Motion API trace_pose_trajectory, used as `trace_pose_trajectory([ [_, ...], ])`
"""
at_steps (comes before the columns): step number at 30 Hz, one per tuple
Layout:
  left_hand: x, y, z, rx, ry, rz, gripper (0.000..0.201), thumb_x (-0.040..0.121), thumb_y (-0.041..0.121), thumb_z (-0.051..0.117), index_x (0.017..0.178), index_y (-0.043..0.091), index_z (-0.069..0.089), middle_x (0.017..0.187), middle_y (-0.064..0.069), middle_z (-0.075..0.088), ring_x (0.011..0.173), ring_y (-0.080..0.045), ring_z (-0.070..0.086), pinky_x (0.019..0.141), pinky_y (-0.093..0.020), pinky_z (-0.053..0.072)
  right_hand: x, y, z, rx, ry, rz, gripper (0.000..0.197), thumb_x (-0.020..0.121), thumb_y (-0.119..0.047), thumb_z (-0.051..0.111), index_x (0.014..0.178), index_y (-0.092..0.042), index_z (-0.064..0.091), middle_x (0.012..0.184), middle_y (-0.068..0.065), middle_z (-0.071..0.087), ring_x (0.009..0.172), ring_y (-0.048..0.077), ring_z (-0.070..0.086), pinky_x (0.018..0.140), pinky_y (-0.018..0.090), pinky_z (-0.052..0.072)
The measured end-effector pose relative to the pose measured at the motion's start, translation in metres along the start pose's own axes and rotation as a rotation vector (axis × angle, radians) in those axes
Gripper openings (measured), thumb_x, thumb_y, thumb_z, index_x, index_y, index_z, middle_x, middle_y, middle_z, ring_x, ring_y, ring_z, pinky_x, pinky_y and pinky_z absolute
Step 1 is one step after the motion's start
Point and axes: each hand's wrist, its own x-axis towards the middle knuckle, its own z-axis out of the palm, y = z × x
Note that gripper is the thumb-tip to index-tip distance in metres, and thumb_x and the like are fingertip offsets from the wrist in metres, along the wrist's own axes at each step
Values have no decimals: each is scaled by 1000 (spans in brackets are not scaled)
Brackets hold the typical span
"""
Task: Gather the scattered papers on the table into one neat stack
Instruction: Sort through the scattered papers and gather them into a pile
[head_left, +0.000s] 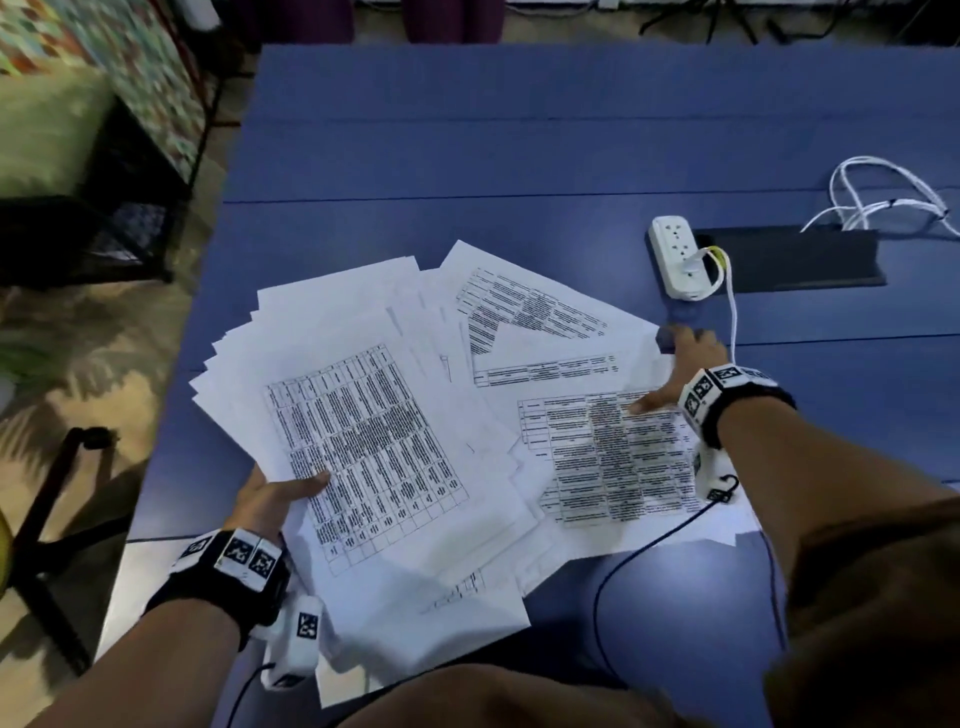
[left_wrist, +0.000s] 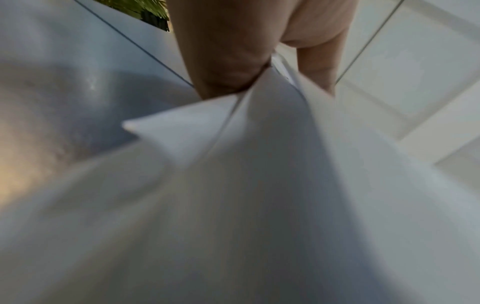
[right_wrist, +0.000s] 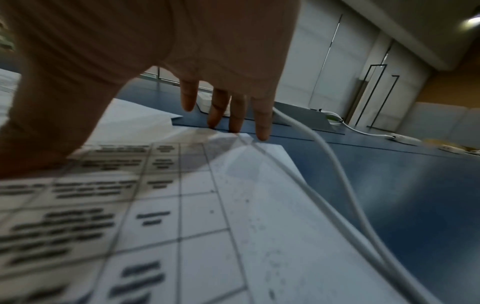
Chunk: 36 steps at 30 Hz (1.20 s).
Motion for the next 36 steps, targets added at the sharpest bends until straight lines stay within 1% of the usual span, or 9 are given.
trace_pose_trajectory([
  [4,19,-16,-11,16,12,55,137,21,46,98,143,18,42,147,-4,46,138,-27,37,116,-51,24,13,-4,-7,-122,-75,-17,127,33,-73,81,134,-13,33,135,12,41,129,37,32,103,52,37],
  [10,-3,-1,2,-54,-1,4,93,70,2,82,149,12,32,152,-3,38,142,-24,29,118,-44,19,15,-12,-21,-131,-108,-85,118,41,-70,81,138,-18,38,142,14,40,131,36,35,104,51,38],
  [14,0,-2,1,-59,-24,12,111,56,10,87,151,15,29,155,-5,36,144,-25,28,118,-46,19,11,-13,-16,53,-143,-141,118,39,-53,91,136,-11,39,135,11,52,123,32,51,98,44,45],
  [21,3,-2,0,-61,-11,-39,113,67,9,85,155,13,14,161,-7,19,148,-25,16,118,-48,13,-9,-9,-17,104,-197,-37,97,48,-54,88,126,-7,53,117,10,63,106,29,60,84,35,49],
  [26,3,-3,-1,-22,-26,-40,123,58,23,92,154,19,16,161,-4,21,148,-26,16,117,-52,13,-20,-4,-14,285,-268,-14,83,58,-32,89,129,-9,53,125,5,59,112,26,58,95,33,43],
  [29,0,-2,-1,-13,-19,-23,115,63,18,89,154,18,19,160,-5,23,148,-26,17,118,-52,13,-29,-10,-14,216,-312,-34,99,54,-44,89,137,-9,48,136,7,54,121,27,54,101,37,43],
  [32,-6,1,1,-25,-26,-1,112,66,15,86,154,16,18,160,-6,23,148,-26,17,119,-50,12,-36,-25,-25,173,-198,-61,94,61,-37,87,138,-3,44,139,14,50,125,29,50,99,35,43],
  [34,-13,5,4,-42,-31,-12,106,74,8,81,155,15,13,162,-7,17,148,-27,14,119,-49,12,-48,-41,-50,145,-83,-103,69,67,-30,85,123,0,57,113,17,63,103,30,61,80,32,46],
  [36,-24,10,5,-43,-49,-33,106,78,9,78,156,15,7,163,-7,11,149,-28,10,118,-49,12,-64,-55,-88,100,35,-163,39,69,-26,84,95,-3,65,76,8,60,77,28,60,67,30,42],
])
